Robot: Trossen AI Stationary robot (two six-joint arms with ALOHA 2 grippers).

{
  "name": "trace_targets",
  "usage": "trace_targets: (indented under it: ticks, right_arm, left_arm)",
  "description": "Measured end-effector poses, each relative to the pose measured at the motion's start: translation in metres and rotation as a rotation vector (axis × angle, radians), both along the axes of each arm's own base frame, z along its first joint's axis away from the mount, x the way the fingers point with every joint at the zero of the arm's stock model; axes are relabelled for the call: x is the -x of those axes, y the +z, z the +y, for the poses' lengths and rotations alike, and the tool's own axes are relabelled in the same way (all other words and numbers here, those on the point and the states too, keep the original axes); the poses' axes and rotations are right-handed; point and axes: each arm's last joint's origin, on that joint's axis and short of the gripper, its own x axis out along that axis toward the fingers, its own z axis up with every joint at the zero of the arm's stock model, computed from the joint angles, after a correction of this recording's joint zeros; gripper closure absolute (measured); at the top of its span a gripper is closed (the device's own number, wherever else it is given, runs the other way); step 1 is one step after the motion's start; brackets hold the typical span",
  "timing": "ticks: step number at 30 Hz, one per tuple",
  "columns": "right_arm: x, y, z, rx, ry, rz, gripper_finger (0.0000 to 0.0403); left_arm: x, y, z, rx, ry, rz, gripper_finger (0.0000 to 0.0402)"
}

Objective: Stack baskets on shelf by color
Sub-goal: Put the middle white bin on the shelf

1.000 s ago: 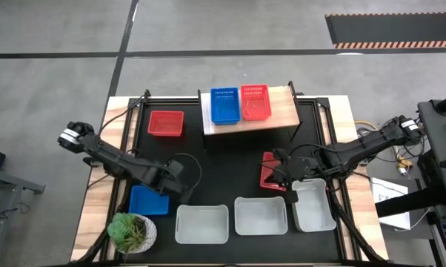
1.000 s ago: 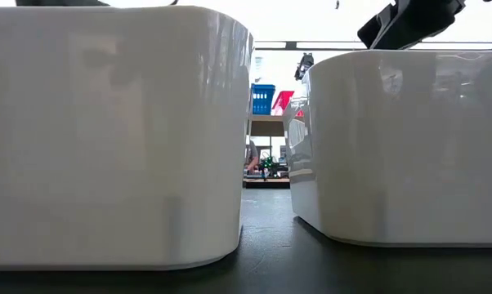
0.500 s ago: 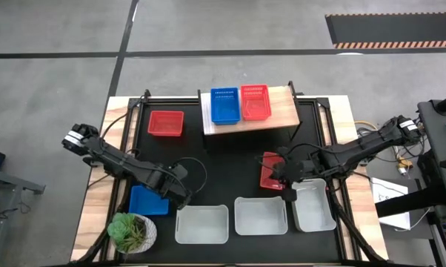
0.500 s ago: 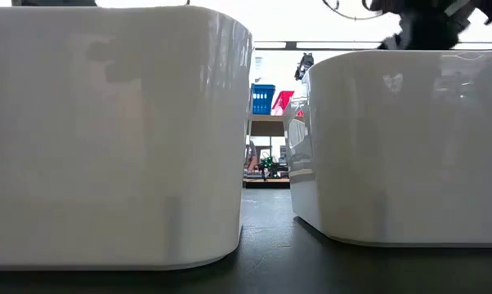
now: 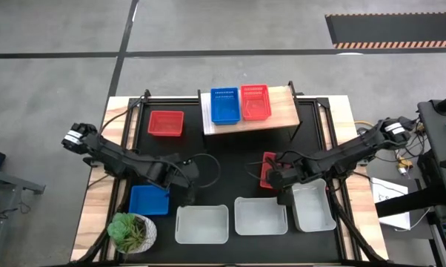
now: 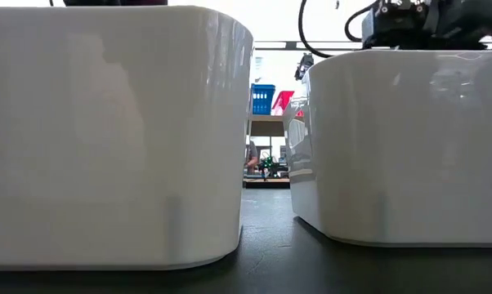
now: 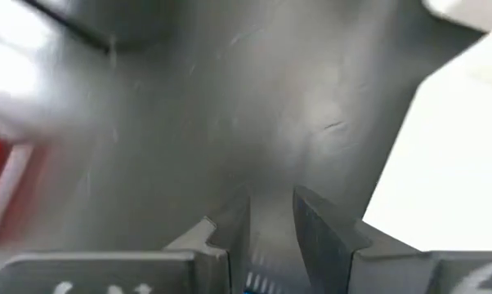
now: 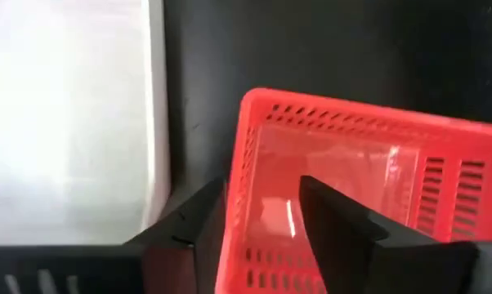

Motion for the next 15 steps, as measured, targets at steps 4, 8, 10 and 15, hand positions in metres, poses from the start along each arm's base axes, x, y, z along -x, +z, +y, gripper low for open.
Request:
trace_targets:
  ticks: [4,8,10,15]
  right_arm:
    - [0.0,0.014,0.003,-0.008,-0.007,0.019,0.0239]
    - [0.004,0.023,0.012,-0.011,0.037,-0.006,0.0245]
    - [0.006,0.026,0.019,-0.004,0.064,-0.036,0.0253]
    - [0.006,0.025,0.043,0.067,0.177,-0.153,0.0272]
  left_arm:
    - [-0.009,0.007,-0.003,-0.019,-0.11,-0.088,0.0323]
    - [-0.019,0.012,-0.008,-0.058,-0.239,-0.184,0.0323]
    - [-0.022,0.013,-0.009,-0.091,-0.294,-0.222,0.0323]
    - [-0.032,0.019,-0.012,-0.162,-0.42,-0.326,0.0323]
